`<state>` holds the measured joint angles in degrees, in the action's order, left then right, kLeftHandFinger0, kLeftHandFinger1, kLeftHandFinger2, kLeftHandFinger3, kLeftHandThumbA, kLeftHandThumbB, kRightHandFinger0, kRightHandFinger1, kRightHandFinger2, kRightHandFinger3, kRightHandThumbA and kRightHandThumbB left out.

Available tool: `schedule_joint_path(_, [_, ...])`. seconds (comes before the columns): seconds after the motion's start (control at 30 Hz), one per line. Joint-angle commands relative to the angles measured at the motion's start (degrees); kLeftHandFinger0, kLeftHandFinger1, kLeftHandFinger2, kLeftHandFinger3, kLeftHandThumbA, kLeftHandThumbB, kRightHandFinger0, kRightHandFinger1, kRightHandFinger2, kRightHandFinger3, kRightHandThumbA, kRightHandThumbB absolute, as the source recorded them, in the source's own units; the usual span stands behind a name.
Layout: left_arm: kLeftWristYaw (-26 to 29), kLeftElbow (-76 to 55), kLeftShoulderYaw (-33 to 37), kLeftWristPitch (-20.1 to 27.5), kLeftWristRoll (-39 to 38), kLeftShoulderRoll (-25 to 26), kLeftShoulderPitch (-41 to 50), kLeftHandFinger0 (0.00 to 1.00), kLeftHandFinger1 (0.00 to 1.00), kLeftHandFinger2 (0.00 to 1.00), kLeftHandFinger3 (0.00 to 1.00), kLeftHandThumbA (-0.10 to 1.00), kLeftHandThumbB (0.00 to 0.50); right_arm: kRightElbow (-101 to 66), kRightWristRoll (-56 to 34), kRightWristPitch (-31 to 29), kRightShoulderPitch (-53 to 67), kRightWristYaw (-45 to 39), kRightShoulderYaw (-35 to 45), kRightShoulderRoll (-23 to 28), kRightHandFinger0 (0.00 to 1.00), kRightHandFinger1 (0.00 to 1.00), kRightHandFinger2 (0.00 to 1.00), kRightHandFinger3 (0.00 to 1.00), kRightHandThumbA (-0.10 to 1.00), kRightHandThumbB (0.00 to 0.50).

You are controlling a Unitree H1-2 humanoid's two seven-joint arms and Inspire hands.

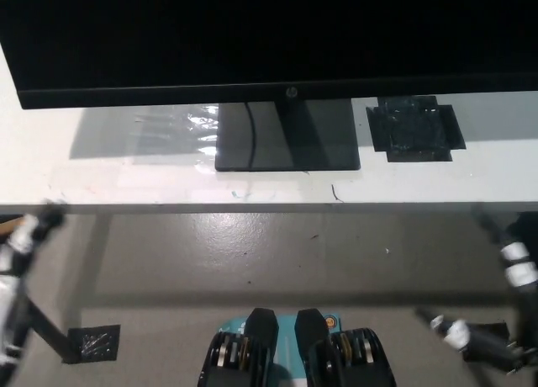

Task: The monitor is placed at the center of the table and the robot uses both its hand to grab the left and right sides of the monitor to tilt the angle of the monitor downwards

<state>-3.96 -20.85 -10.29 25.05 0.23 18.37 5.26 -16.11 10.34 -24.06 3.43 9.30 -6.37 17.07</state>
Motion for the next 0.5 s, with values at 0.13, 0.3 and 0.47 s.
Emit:
schedule_joint_path(0.13, [1.31,4.81,-8.23,1.77,-5.91,6.38,-8.6,1.0,1.0,1.0,1.0,1.0,0.432,1.49,-1.16,-2.87,-6.69,4.2,9.57,3.76,1.0,1.0,1.0,1.0,1.0,0.458])
schedule_joint_path(0.3, [1.35,8.71,-12.33,0.79,-6.24,10.13,-13.2,1.0,1.0,1.0,1.0,1.0,0.432,6.17,-3.88,-2.87,-12.2,2.58,13.33,5.52,1.0,1.0,1.0,1.0,1.0,0.425])
schedule_joint_path(0.47, [0.59,12.97,-13.37,-2.53,-6.5,13.64,-17.77,1.0,1.0,1.0,1.0,1.0,0.47,11.96,-8.39,-1.98,-16.65,-0.21,16.23,7.59,1.0,1.0,1.0,1.0,1.0,0.416])
